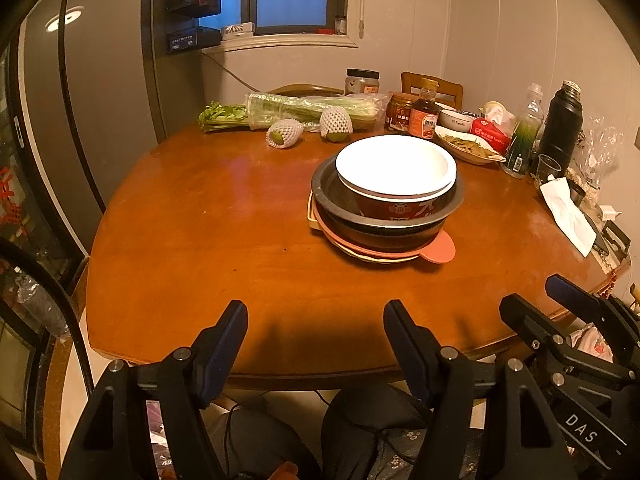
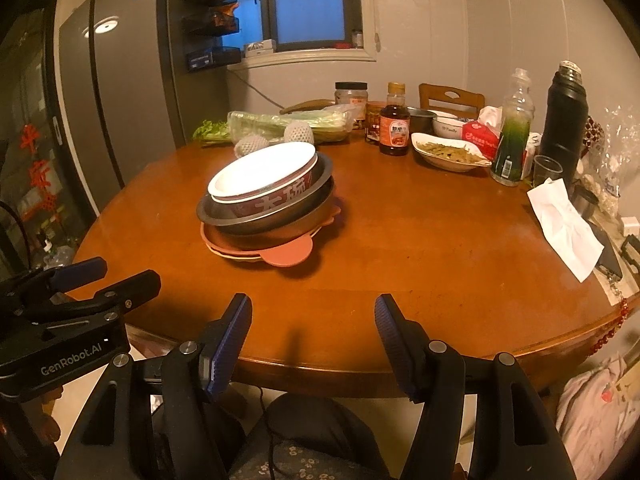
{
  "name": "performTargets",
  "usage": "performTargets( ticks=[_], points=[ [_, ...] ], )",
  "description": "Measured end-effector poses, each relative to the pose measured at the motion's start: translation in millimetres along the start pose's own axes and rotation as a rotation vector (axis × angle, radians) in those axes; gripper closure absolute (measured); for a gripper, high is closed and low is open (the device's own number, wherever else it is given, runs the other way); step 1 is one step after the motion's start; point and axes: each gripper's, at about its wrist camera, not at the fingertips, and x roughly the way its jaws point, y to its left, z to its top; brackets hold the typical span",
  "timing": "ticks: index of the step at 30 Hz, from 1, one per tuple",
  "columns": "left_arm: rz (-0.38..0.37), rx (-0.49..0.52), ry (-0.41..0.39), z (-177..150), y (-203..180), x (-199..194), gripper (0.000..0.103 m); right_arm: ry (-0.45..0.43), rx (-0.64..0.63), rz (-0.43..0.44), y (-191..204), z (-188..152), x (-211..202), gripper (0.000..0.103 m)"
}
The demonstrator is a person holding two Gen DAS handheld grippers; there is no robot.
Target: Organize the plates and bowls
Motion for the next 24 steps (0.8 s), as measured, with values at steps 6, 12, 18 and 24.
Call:
performTargets(
  ticks=[6,12,18,24],
  points=[
    [0.002,0.004,0.004,-4,2,0,0.033,0.002,-0.001,0.005,3,-2,-1,0.037],
    [0.007,0.007,0.007,-5,3,1,0.033,0.011,0.001,0.004,3,-5,1,0.037],
    [0.016,0.014,0.018,-7,3,5,0.033,0.014,0.001,0.003,3,-5,3,0.037],
    [0.02,0.012,0.026,-7,5,10,0.033,0.021,-0.002,0.001,4,-6,7,0.037]
  ],
)
